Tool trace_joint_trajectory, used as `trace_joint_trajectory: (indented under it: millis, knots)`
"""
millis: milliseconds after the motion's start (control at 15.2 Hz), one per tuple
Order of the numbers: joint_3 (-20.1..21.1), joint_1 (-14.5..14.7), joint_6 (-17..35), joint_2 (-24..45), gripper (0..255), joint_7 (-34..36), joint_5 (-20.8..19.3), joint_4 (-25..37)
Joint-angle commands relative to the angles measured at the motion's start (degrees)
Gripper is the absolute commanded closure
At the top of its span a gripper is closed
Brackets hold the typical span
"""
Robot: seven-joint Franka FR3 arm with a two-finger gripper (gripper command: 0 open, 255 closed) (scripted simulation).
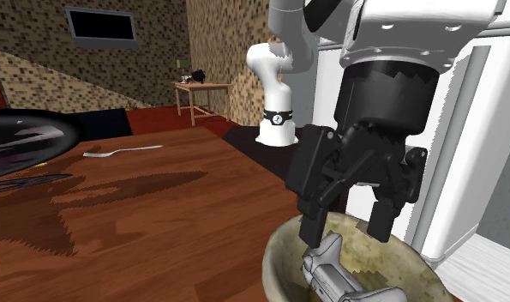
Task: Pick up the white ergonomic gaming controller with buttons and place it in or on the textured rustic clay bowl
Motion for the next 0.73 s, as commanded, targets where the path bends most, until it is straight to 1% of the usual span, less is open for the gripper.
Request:
trace_joint_trajectory:
  millis: [0, 132, 660]
  knots:
    - [0.22, 0.26, -1.46, -2.41, 0, 0.00, 0.17, -1.00]
    - [0.50, 0.50, -3.39, -4.98, 0, -0.13, 0.43, -1.69]
    - [0.50, 0.50, -3.39, -4.98, 0, -0.13, 0.43, -1.69]
